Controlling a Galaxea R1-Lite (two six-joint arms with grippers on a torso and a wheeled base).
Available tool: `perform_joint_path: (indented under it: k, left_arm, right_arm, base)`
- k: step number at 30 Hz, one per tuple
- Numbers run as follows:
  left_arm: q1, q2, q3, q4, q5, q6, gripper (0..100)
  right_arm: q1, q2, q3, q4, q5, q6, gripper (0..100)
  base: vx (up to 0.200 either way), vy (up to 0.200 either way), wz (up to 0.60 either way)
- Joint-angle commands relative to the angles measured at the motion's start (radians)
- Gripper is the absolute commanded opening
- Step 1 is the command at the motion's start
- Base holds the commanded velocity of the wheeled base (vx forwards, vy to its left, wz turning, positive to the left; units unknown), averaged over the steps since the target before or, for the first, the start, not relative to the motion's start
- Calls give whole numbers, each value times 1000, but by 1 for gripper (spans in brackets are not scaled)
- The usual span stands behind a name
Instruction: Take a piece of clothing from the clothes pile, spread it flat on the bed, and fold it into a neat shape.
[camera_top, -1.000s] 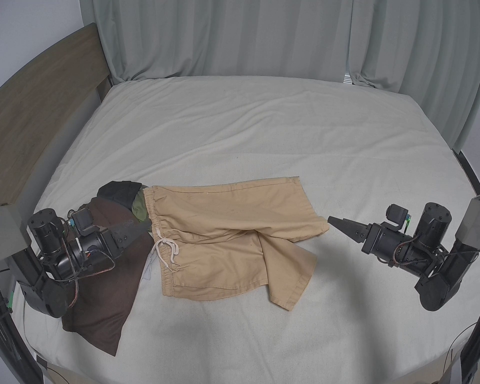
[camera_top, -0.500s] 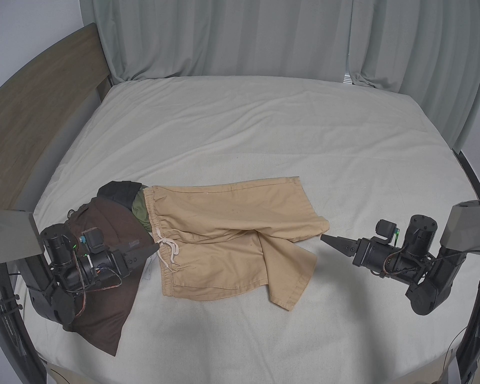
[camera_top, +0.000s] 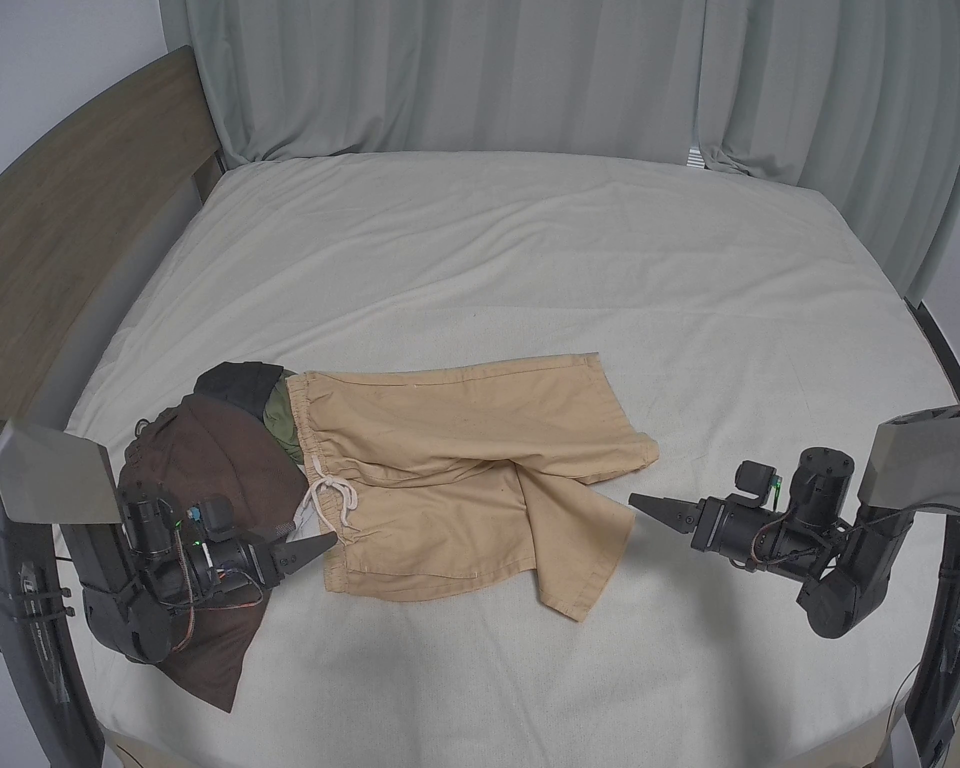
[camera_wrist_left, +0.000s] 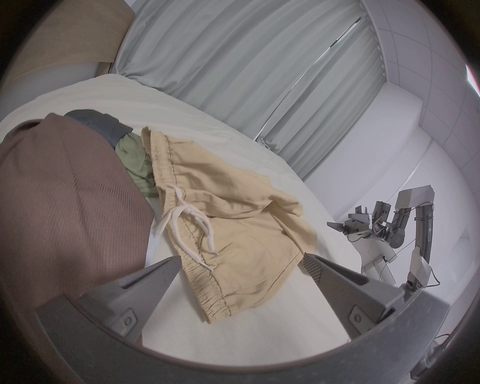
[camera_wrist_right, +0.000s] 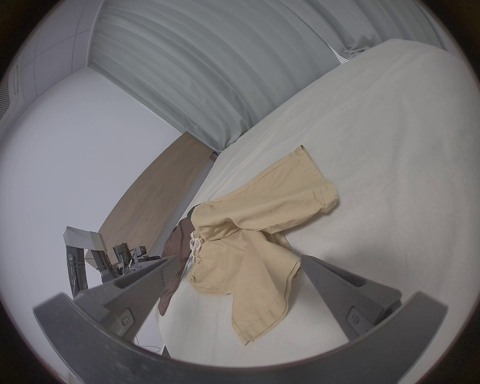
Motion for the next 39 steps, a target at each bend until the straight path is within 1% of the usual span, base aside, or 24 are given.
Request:
perform_joint_path:
  k: [1, 5, 9, 17, 23, 27, 31, 33, 34, 39]
  left_arm:
    - [-11, 71, -18, -1, 23, -1, 100]
    - [-29, 114, -26, -1, 49, -1, 100]
    - [-40, 143, -38, -1, 52, -1, 100]
    - [-38, 185, -44, 1, 57, -8, 100]
    - [-43, 212, -63, 1, 83, -13, 100]
    - [-69, 225, -71, 1, 92, -50, 100]
    - [-100, 228, -75, 1, 121, -97, 100]
    - [-103, 229, -78, 1, 124, -105, 100]
    - [-115, 237, -92, 1, 143, -123, 100]
    - [-124, 263, -101, -1, 156, -125, 100]
  right_arm:
    - [-1, 19, -4, 0, 0, 0, 100]
    - [-2, 19, -4, 0, 0, 0, 100]
    - [-5, 17, -4, 0, 0, 0, 100]
    - [-5, 17, -4, 0, 0, 0, 100]
    - [-5, 16, -4, 0, 0, 0, 100]
    - [-4, 17, -4, -2, 0, 0, 100]
    - [-4, 16, -4, -2, 0, 0, 100]
    - [-4, 16, -4, -2, 0, 0, 100]
    - [-2, 16, -4, -2, 0, 0, 100]
    - [-5, 14, -4, -2, 0, 0, 100]
  base:
    - [0, 0, 0]
    - [0, 0, 0]
    - [0, 0, 0]
    - [0, 0, 0]
    - [0, 0, 0]
    - [0, 0, 0]
    - [0, 0, 0]
    - [0, 0, 0]
    - [0, 0, 0]
    - [0, 0, 0]
